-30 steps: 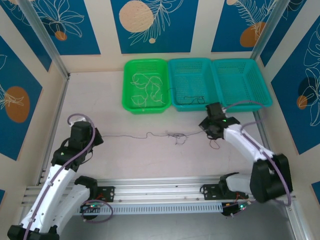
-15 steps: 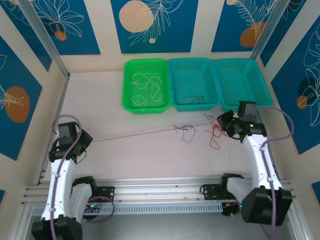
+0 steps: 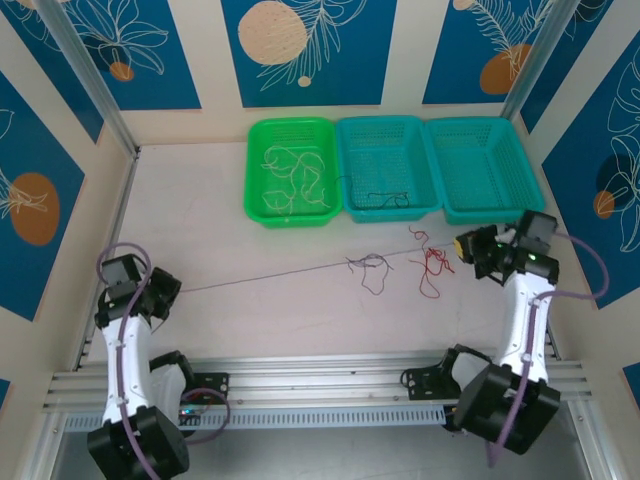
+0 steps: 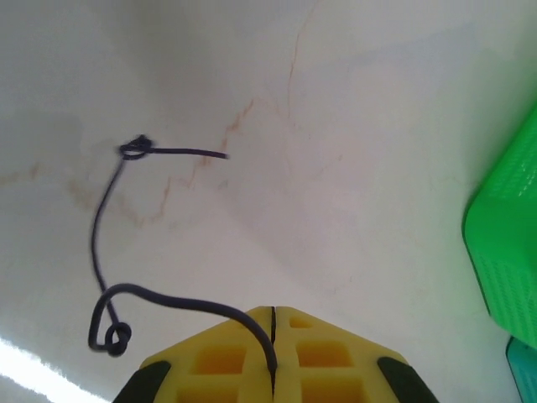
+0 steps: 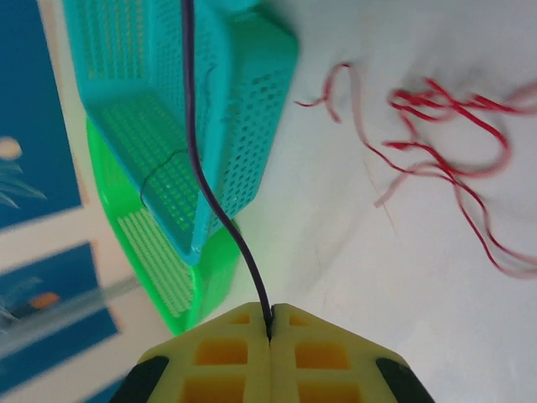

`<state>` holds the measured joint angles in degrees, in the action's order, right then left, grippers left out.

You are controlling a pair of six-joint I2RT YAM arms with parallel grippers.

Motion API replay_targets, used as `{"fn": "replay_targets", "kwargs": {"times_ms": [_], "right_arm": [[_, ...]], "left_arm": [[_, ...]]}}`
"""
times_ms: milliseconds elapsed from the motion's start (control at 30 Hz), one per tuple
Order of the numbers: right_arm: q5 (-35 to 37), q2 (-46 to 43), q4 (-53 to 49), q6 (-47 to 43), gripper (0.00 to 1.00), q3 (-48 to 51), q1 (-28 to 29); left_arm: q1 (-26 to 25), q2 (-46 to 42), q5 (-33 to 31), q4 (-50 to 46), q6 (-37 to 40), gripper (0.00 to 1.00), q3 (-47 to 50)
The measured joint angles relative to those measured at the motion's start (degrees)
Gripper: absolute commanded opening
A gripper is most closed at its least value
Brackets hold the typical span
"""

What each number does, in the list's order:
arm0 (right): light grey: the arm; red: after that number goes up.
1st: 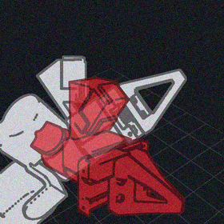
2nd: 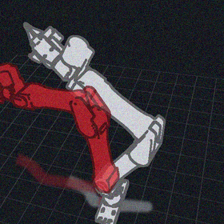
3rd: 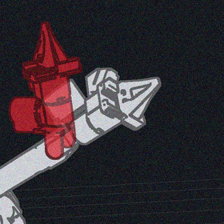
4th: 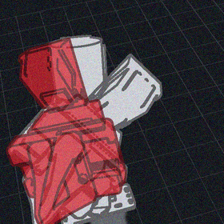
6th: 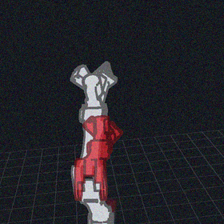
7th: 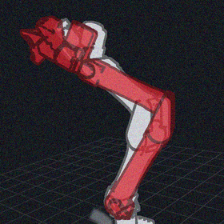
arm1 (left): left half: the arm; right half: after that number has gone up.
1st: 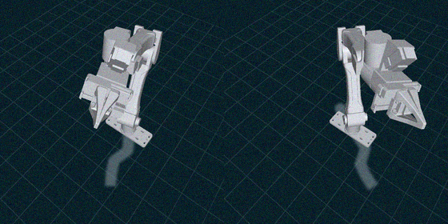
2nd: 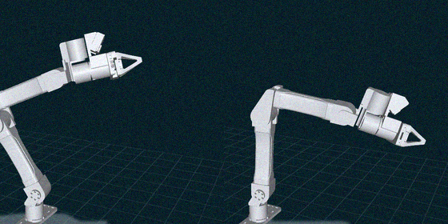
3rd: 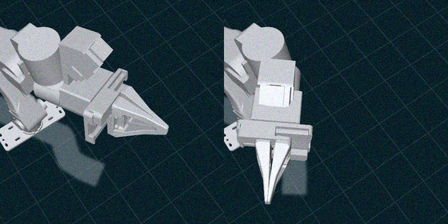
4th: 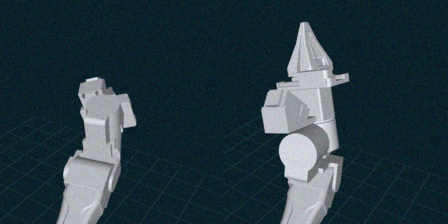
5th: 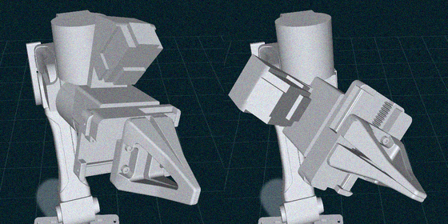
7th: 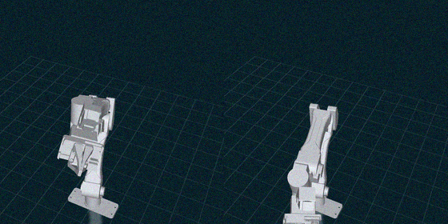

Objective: Untangle the cables

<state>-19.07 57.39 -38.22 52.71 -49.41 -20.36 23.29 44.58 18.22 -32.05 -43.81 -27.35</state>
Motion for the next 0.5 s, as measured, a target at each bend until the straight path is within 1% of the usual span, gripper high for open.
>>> {"fn": "replay_targets", "kwargs": {"times_ms": [33,100,133,167,200,267,300,367,400,433,500], "right_arm": [[2.1,1.0,2.5,-1.0,0.00,-0.5,4.9],[5.2,3.7,7.0,-2.9,0.00,-1.4,14.2],[6.4,5.0,8.4,-3.6,0.00,-1.5,17.9],[7.6,6.1,9.6,-4.2,0.00,-1.5,21.1],[8.8,7.0,10.4,-4.6,0.00,-1.5,23.7],[10.6,7.9,10.9,-5.0,0.00,-1.8,26.8],[11.4,8.1,10.8,-5.3,0.00,-2.3,28.0],[12.2,8.4,10.6,-5.9,0.00,-4.2,29.7],[12.5,8.6,10.6,-6.1,0.00,-5.6,30.6],[12.8,8.7,10.6,-6.3,0.00,-7.0,31.4],[13.0,8.7,10.7,-6.8,0.00,-10.2,33.4]], "left_arm": [[-0.3,0.6,0.7,2.6,0.0,0.06,1.5],[-2.5,1.9,1.5,6.3,0.1,0.16,3.8],[-3.9,2.1,1.6,7.3,0.4,0.27,4.4],[-5.7,2.1,1.6,8.0,0.8,0.42,4.6],[-7.3,1.7,1.5,8.8,1.3,0.53,4.6],[-9.5,0.2,1.0,10.3,2.0,0.65,4.5],[-10.4,-1.0,0.7,10.4,2.7,0.69,4.3],[-12.3,-3.1,-0.2,10.6,4.6,0.73,3.5],[-14.1,-4.2,-0.7,10.8,5.8,0.75,2.6],[-16.1,-4.9,-1.0,11.2,7.0,0.76,1.9],[-21.9,-6.6,-1.1,13.9,9.9,0.79,0.4]]}}
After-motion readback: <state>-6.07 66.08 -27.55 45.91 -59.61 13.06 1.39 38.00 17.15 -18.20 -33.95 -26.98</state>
